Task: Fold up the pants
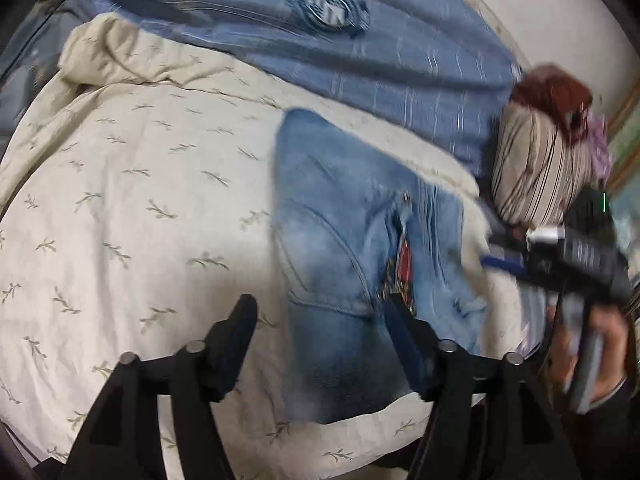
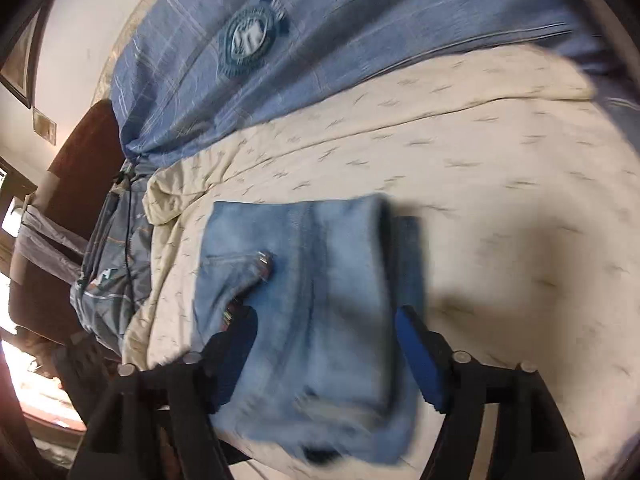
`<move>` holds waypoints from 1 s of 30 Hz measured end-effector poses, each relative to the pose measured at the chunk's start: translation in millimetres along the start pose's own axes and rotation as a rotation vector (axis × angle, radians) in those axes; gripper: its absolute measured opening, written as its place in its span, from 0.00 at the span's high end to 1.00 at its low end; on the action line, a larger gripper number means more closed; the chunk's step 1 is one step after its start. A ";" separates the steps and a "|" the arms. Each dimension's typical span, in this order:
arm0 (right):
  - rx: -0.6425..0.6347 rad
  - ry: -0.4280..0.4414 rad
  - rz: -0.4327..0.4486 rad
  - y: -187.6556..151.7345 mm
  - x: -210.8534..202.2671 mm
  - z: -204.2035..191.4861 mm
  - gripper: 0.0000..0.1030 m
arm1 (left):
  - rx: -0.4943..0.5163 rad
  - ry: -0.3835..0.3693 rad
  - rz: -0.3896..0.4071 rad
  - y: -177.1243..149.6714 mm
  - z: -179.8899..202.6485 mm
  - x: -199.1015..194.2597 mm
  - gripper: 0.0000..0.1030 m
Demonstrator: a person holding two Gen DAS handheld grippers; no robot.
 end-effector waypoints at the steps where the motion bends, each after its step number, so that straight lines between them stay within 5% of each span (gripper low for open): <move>1: 0.021 -0.021 0.013 -4.3 -10.8 13.2 0.27 | -0.021 0.003 0.009 4.2 -5.7 -1.9 0.34; 3: 0.080 -0.027 0.024 -9.0 -19.7 32.5 0.27 | -0.052 0.005 0.008 12.4 -12.1 1.1 0.33; 5: 0.158 0.056 0.014 -15.8 -15.2 42.7 0.27 | -0.064 -0.016 -0.034 15.2 -9.3 11.5 0.33; 11: 0.177 0.109 -0.044 -21.7 21.8 41.9 0.27 | -0.023 0.027 -0.092 17.4 2.8 42.1 0.33; 14: 0.135 0.085 -0.074 -28.6 32.5 35.2 0.53 | -0.021 0.025 -0.099 16.1 7.2 46.9 0.33; 18: 0.109 0.024 -0.093 -31.6 40.0 37.5 0.55 | 0.013 0.070 -0.105 12.0 12.4 50.2 0.34; 21: 0.098 0.019 -0.087 -29.6 43.3 35.7 0.56 | 0.047 0.080 -0.105 12.0 21.0 49.5 0.52; 25: 0.026 -0.017 -0.059 -29.6 34.3 20.5 0.83 | 0.094 0.107 -0.075 13.3 33.2 36.3 0.75; 30: -0.047 -0.022 -0.022 -20.5 13.8 -12.6 0.86 | 0.130 0.096 -0.023 22.4 40.1 11.6 0.78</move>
Point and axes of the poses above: each gripper's, at about its wrist camera, not at the fingertips, and x roughly the way its jaws point, z to its right, y to its top, the point moved 10 cm from there along x, roughly the way its jaws point, and after that the axes turned 12 degrees about y, right-handed, at the moved point
